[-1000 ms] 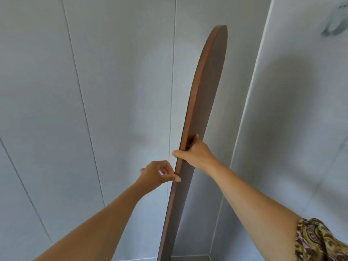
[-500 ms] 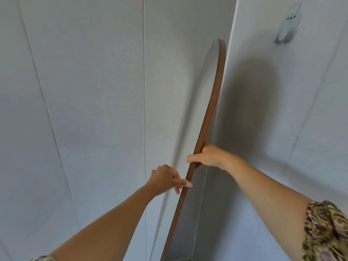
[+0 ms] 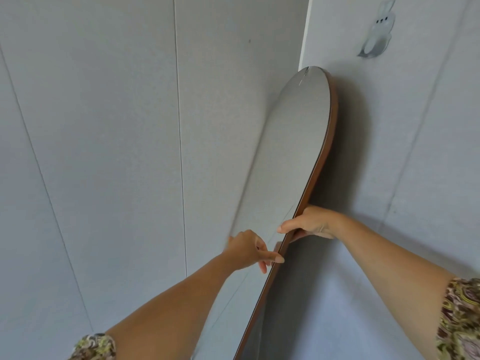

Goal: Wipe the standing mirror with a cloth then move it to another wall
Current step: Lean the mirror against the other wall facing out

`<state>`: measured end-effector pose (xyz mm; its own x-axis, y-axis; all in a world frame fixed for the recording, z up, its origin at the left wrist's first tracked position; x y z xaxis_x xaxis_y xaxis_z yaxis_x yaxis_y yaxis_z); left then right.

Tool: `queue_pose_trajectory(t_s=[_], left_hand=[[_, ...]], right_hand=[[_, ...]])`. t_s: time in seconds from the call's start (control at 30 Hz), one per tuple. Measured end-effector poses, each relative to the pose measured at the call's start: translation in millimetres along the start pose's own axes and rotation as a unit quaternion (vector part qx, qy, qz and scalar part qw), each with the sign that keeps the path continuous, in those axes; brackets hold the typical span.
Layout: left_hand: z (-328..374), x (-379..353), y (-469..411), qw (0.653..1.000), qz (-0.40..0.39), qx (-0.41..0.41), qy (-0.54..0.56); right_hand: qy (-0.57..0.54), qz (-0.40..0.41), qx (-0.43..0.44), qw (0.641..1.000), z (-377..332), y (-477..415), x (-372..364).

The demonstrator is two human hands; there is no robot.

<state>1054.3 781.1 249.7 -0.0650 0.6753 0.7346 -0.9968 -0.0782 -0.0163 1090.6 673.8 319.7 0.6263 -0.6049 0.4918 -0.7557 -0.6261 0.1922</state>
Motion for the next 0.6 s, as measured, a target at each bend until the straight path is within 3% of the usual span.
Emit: queue_pose_trajectory(t_s=[0.6], left_hand=[[24.0, -30.6, -24.5, 0.999, -0.019, -0.011, -0.027]], right_hand=[[-0.073, 0.027, -0.033, 0.996, 34.2, 10.6, 29.3]])
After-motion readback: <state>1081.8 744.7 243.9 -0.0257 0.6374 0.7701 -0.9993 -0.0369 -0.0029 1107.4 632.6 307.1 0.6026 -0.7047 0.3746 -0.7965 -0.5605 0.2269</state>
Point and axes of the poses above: each hand's wrist, its own y-axis away from the middle knuckle, its own x-axis out of the back of the hand, z = x × y, the point moved 10 cm from there along -y, towards the middle knuckle, and after that the axes turned 1 degree about y, right-handed, at the moved point
